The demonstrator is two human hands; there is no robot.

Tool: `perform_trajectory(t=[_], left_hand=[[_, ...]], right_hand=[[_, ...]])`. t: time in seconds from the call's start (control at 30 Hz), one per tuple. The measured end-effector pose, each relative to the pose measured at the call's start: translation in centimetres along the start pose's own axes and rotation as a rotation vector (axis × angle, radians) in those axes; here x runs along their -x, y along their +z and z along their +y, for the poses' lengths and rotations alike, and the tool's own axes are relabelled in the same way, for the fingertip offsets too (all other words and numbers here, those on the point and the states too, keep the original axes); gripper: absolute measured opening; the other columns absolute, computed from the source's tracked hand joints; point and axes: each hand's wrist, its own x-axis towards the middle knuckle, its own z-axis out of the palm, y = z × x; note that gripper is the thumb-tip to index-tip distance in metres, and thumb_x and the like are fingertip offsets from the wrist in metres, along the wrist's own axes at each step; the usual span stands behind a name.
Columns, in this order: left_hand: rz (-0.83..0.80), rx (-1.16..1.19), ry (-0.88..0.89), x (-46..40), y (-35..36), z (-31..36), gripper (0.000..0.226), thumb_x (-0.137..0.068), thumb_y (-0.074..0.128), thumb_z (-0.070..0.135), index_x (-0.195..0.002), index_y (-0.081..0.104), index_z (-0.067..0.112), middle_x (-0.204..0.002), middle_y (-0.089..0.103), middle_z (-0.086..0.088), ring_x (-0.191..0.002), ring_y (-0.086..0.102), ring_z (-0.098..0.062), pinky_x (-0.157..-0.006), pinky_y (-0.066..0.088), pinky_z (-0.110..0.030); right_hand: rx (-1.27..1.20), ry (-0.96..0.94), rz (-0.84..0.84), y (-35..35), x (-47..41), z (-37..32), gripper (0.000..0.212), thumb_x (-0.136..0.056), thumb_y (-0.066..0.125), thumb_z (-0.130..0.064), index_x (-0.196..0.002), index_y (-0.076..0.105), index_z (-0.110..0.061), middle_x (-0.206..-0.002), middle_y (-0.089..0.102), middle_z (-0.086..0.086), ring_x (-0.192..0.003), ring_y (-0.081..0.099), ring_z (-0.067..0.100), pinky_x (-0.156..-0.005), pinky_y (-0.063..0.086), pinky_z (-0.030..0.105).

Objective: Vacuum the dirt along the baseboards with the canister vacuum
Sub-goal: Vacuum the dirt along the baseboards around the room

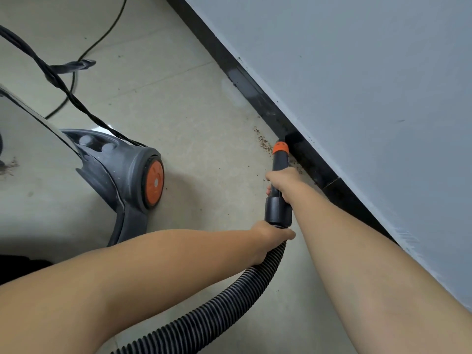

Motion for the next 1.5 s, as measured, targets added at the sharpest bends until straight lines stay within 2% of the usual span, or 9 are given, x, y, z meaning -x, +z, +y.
perform_trajectory(t=[0.1,0.23,0.37,0.5,0.67,0.8,0.9,1.03,1.5], left_hand=[[-0.021,-0.056,-0.011,1.1,0.8,-1.2,0.028,-0.081,0.072,0.017,-0.101,0.054,0.009,-0.092,0.056,-0.012,-0.081,0.055,-0.028,-0.079,0.049,-0.038],[-0.066,-0.111,-0.009,3.0,2.3,-1.7,0.030,-0.081,0.073,0.021,-0.101,0.053,0.010,-0.093,0.056,-0.011,-0.084,0.056,-0.027,-0.079,0.049,-0.038],[-0.102,-0.171,-0.007,4.4,3.7,-2.5,0.031,-0.082,0.073,0.024,-0.103,0.054,0.012,-0.083,0.055,-0.005,-0.078,0.056,-0.022,-0.075,0.049,-0.034],[-0.113,-0.221,-0.009,5.1,5.0,-3.6,0.041,-0.081,0.073,0.025,-0.115,0.054,0.011,-0.092,0.056,-0.007,-0.087,0.057,-0.024,-0.080,0.050,-0.035],[-0.091,-0.195,0.004,5.4,5.5,-4.3,0.031,-0.082,0.072,0.022,-0.104,0.053,0.011,-0.088,0.055,-0.007,-0.084,0.055,-0.025,-0.078,0.049,-0.034],[-0.031,-0.173,0.013,4.9,4.3,-3.9,0.038,-0.082,0.072,0.023,-0.113,0.056,0.009,-0.094,0.056,-0.009,-0.085,0.056,-0.025,-0.081,0.050,-0.036],[-0.010,-0.162,0.023,4.4,3.7,-3.5,0.034,-0.082,0.072,0.023,-0.109,0.056,0.011,-0.090,0.056,-0.007,-0.083,0.056,-0.024,-0.076,0.049,-0.034],[0.024,-0.153,0.038,3.6,3.0,-2.8,0.040,-0.081,0.072,0.022,-0.115,0.056,0.009,-0.092,0.056,-0.008,-0.083,0.056,-0.025,-0.079,0.050,-0.036],[0.099,-0.025,0.061,-0.3,-0.7,1.2,0.025,-0.082,0.069,0.019,-0.101,0.055,0.011,-0.081,0.054,-0.005,-0.070,0.053,-0.021,-0.065,0.046,-0.029]], right_hand=[[-0.046,0.030,-0.004,-1.2,1.1,1.8,0.019,-0.083,0.058,-0.004,-0.100,0.050,0.001,-0.054,0.058,0.012,-0.047,0.058,0.024,-0.063,0.056,0.038],[-0.128,0.064,-0.042,-3.7,2.6,3.1,0.032,-0.084,0.058,-0.001,-0.114,0.047,0.001,-0.058,0.056,0.012,-0.045,0.055,0.022,-0.047,0.050,0.029],[-0.193,0.102,-0.082,-5.9,4.2,5.1,0.036,-0.086,0.060,-0.002,-0.120,0.047,0.001,-0.053,0.056,0.011,-0.045,0.055,0.021,-0.052,0.051,0.032],[-0.232,0.141,-0.111,-7.1,5.8,6.8,0.028,-0.084,0.058,-0.002,-0.111,0.051,0.000,-0.051,0.056,0.008,-0.037,0.055,0.017,-0.047,0.052,0.026],[-0.238,0.143,-0.195,-6.9,6.5,6.8,0.020,-0.083,0.058,-0.003,-0.102,0.052,-0.001,-0.057,0.056,0.008,-0.035,0.054,0.015,-0.041,0.050,0.024],[-0.256,0.127,-0.204,-5.7,5.7,6.0,0.022,-0.083,0.058,-0.003,-0.104,0.051,-0.002,-0.061,0.056,0.008,-0.035,0.054,0.015,-0.041,0.050,0.023],[-0.255,0.115,-0.212,-5.0,5.1,5.3,0.018,-0.083,0.058,-0.003,-0.099,0.051,-0.003,-0.059,0.055,0.008,-0.036,0.054,0.015,-0.042,0.050,0.023],[-0.244,0.095,-0.231,-4.3,4.2,4.2,0.013,-0.083,0.058,-0.004,-0.093,0.052,-0.004,-0.055,0.056,0.007,-0.035,0.055,0.015,-0.042,0.049,0.023],[-0.195,0.021,-0.281,-0.8,0.4,-1.5,0.006,-0.085,0.056,-0.005,-0.088,0.051,-0.006,-0.057,0.053,0.006,-0.034,0.052,0.012,-0.042,0.048,0.020]])
